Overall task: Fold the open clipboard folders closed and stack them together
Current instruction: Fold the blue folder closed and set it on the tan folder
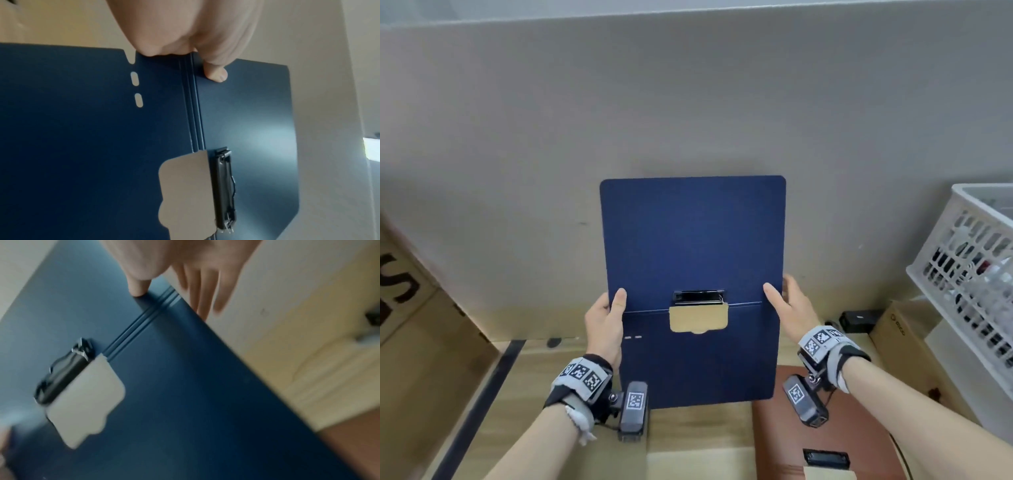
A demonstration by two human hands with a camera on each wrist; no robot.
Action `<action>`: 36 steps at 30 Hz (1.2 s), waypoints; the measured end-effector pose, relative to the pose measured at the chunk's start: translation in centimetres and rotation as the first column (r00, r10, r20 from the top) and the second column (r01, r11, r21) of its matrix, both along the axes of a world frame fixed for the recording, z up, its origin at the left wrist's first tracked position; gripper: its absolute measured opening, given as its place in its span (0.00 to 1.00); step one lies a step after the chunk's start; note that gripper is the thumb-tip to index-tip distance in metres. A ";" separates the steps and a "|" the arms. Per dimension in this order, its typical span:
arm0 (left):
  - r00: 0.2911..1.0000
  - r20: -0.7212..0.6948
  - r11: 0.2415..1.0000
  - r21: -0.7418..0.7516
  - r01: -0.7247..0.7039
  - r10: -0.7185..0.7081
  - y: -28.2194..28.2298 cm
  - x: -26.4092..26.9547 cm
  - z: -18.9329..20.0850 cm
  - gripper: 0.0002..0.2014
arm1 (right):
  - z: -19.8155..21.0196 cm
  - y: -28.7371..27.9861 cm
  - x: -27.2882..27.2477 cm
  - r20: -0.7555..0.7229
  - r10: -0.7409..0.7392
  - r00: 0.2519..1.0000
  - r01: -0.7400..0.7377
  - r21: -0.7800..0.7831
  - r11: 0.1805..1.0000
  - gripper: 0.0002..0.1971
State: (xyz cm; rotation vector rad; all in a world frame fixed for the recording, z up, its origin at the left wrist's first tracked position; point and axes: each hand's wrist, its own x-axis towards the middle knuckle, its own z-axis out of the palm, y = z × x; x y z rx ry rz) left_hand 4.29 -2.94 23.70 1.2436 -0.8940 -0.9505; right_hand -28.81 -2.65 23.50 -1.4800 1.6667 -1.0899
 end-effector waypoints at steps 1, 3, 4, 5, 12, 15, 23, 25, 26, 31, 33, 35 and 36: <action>0.999 -0.043 1.000 0.025 0.001 0.001 0.3 0.3 -0.8 0.09 | -0.2 0.0 0.4 0.096 0.019 0.995 -0.021 0.024 0.999 0.22; 0.996 -0.089 0.997 0.076 -0.002 0.008 1.0 0.6 -2.3 0.10 | -0.1 0.1 1.3 0.212 -0.008 0.977 0.009 -0.001 1.000 0.15; 0.994 -0.112 0.996 0.094 0.014 -0.003 1.3 0.8 -3.0 0.11 | 0.0 0.1 1.8 0.235 -0.035 0.971 0.047 -0.046 0.998 0.12; 0.990 -0.136 0.992 0.120 0.038 -0.021 1.7 0.8 -3.7 0.12 | 0.2 0.0 2.2 0.229 -0.066 0.971 0.090 -0.097 0.991 0.11; 0.964 -0.224 0.929 0.306 0.207 -0.141 4.3 2.3 -7.3 0.12 | 1.0 -0.2 2.6 -0.119 -0.093 0.989 0.058 -0.268 0.962 0.08; 0.984 -0.176 0.933 0.356 0.045 0.020 4.6 4.1 -8.6 0.18 | 0.7 -0.2 2.0 -0.334 0.008 0.943 -0.076 -0.190 0.979 0.08; 0.991 0.046 0.847 0.524 0.085 -0.128 5.4 4.3 -10.6 0.17 | -2.3 -1.1 2.4 -0.506 0.331 0.797 -0.306 0.135 0.942 0.09; 0.962 -0.034 0.759 0.608 0.236 -0.272 6.2 3.5 -12.1 0.20 | -4.0 -1.4 2.8 -0.483 0.399 0.779 -0.335 0.217 0.917 0.11; 0.953 -0.072 0.730 0.627 0.273 -0.294 6.7 3.2 -13.2 0.20 | -4.8 -1.5 3.1 -0.470 0.429 0.771 -0.351 0.248 0.903 0.13; 0.968 -0.095 0.706 0.668 0.235 -0.232 10.3 3.0 -16.6 0.15 | -9.4 -1.9 4.6 -0.344 0.542 0.767 -0.439 0.336 0.834 0.19; 0.972 -0.103 0.703 0.675 0.223 -0.210 11.5 3.3 -17.3 0.13 | -11.1 -2.0 5.2 -0.301 0.579 0.758 -0.454 0.394 0.799 0.16; 0.976 -0.100 0.696 0.688 0.208 -0.194 12.2 3.8 -18.1 0.13 | -12.5 -2.0 5.8 -0.267 0.610 0.746 -0.474 0.430 0.768 0.14; 0.979 -0.094 0.691 0.696 0.195 -0.182 12.4 4.1 -18.5 0.13 | -13.1 -2.1 6.1 -0.256 0.622 0.740 -0.487 0.434 0.758 0.14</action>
